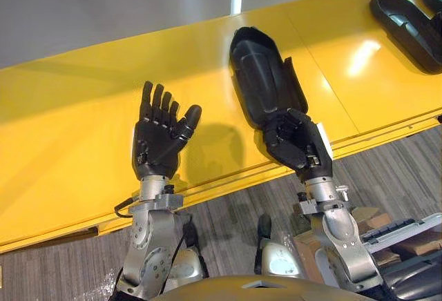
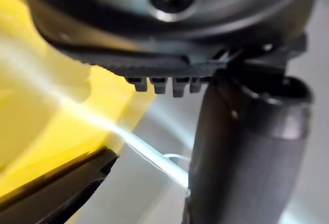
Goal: Walk over and take three plastic housings, then place them on the shelf
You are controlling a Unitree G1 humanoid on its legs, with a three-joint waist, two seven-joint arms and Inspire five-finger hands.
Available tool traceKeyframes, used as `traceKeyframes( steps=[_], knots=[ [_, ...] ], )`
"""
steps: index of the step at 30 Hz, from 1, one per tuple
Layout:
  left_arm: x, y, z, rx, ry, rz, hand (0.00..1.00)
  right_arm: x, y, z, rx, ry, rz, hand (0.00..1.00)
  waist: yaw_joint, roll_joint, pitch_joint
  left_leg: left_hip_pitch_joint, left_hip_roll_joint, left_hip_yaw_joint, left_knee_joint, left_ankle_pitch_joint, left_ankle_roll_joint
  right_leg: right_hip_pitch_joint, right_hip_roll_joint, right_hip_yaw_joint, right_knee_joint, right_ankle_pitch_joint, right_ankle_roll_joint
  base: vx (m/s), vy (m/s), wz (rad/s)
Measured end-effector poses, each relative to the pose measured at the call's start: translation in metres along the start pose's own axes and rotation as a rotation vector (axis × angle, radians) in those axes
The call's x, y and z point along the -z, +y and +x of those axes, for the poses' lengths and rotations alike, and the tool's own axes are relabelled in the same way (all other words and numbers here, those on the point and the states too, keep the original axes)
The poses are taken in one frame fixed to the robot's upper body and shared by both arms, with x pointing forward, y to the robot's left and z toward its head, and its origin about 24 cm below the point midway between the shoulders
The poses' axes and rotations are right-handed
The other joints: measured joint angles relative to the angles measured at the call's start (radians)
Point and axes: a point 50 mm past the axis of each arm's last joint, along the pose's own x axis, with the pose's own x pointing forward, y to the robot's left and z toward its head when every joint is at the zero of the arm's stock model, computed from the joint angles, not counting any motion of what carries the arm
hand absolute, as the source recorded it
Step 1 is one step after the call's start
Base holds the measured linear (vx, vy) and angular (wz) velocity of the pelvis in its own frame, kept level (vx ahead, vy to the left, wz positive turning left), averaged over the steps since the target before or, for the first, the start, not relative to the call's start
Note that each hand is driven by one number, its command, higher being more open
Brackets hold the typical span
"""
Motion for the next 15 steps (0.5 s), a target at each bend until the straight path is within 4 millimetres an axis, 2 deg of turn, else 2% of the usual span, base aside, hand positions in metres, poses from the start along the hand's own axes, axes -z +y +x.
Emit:
traceKeyframes(
  steps=[15],
  knots=[
    [-0.003,0.004,0.007,-0.014,-0.028,0.012,1.0,-0.006,-0.003,0.024,0.068,-0.054,0.004,0.0,0.001,-0.001,0.031,-0.004,0.0,-0.016,0.0,0.006,0.0,0.004,0.0,-0.016,0.001,-0.004,-0.003,0.0,-0.004,0.03]
  ],
)
